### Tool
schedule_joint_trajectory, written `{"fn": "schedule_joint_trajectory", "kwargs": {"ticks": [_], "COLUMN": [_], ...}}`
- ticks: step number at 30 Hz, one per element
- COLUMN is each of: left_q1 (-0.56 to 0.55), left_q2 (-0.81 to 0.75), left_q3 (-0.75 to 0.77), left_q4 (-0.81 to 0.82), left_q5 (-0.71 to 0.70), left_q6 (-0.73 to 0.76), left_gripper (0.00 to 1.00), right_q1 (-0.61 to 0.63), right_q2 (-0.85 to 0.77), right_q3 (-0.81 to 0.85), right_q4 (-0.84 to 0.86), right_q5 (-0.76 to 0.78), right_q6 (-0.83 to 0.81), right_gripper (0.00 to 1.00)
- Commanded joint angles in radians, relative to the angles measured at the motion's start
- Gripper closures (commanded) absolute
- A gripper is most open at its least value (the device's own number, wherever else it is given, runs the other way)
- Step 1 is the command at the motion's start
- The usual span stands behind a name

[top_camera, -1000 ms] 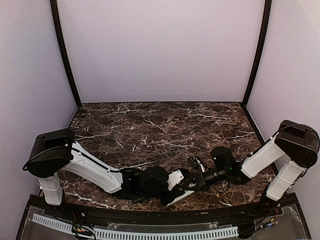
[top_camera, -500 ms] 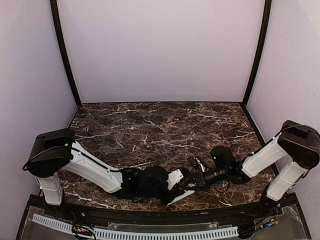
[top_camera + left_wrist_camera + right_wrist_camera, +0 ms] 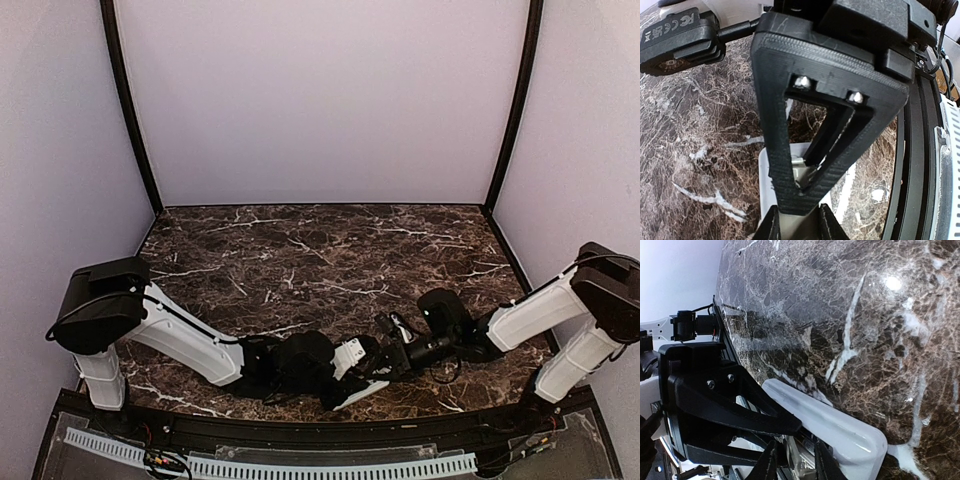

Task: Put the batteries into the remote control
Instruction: Pass from the right arm to the left, then load the battery cover onto the remote control without the battery cover.

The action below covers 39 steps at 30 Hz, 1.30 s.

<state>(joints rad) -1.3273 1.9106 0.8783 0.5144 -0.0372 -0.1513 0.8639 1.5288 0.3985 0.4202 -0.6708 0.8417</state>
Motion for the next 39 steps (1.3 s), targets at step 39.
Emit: {"fn": "schedule_joint_trajectory", "kwargs": {"ticks": [39], "left_q1": [-0.007], "left_q2": [0.006], "left_q3": [-0.055], "left_q4": [-0.143], "left_q5": [0.03], "left_q6": [-0.009], "left_gripper": [0.96], "right_q1": [0.045], "right_q2": [-0.186], "right_q3": [0.171], "right_q4": [-0.511], "right_q5": [0.222], "right_q6": [-0.21], "right_gripper": [0.83]}}
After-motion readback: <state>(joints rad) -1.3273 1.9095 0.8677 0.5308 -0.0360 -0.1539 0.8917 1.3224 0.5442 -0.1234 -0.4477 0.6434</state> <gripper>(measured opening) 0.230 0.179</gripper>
